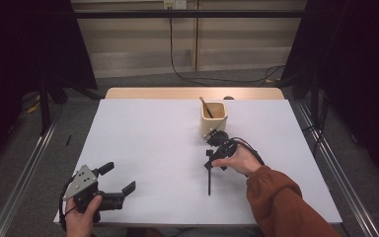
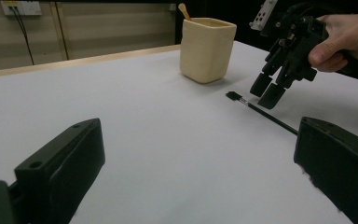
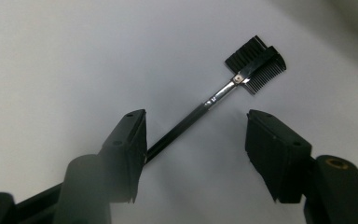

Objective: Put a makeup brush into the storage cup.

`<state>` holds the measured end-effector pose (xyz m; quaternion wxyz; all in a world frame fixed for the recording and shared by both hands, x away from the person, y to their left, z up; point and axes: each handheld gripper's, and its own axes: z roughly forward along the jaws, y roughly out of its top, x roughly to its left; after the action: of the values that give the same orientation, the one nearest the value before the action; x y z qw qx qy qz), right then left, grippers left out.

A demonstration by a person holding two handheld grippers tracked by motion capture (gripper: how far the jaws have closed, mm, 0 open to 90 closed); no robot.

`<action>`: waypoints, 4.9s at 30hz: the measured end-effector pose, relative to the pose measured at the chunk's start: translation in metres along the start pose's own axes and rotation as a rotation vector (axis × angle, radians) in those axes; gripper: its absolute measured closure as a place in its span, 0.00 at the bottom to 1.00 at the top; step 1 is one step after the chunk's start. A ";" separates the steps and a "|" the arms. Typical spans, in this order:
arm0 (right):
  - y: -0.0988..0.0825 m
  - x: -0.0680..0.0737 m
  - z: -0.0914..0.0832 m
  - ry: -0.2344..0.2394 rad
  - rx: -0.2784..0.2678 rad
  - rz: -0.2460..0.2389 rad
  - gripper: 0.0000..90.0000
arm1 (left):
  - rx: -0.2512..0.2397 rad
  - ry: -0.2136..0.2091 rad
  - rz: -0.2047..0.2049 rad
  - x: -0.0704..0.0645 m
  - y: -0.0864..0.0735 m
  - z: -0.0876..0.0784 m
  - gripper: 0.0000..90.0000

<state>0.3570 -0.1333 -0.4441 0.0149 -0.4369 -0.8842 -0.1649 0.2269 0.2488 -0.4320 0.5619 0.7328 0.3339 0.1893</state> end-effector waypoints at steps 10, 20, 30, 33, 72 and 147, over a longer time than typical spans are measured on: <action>0.003 -0.001 0.005 -0.001 0.022 0.020 0.49 | 0.000 0.008 -0.003 0.000 0.000 0.000 0.02; 0.007 0.003 0.009 -0.037 0.069 0.042 0.52 | -0.002 0.014 -0.009 0.000 -0.001 0.000 0.02; 0.015 0.006 0.012 -0.101 0.131 0.010 0.66 | 0.000 0.014 -0.005 0.000 -0.001 0.000 0.02; 0.015 0.005 0.012 -0.104 0.131 0.004 0.67 | -0.005 0.012 -0.006 0.000 -0.001 0.000 0.02; 0.010 -0.009 0.002 -0.040 0.063 0.028 0.96 | 0.001 0.010 0.001 0.000 -0.001 0.000 0.02; -0.057 -0.007 -0.065 0.140 -0.741 -0.060 0.96 | 0.003 0.020 0.000 0.001 0.000 0.001 0.02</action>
<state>0.3095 -0.1910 -0.4002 -0.0889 -0.3740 -0.7739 -0.5032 0.2282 0.2495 -0.4326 0.5575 0.7317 0.3397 0.1962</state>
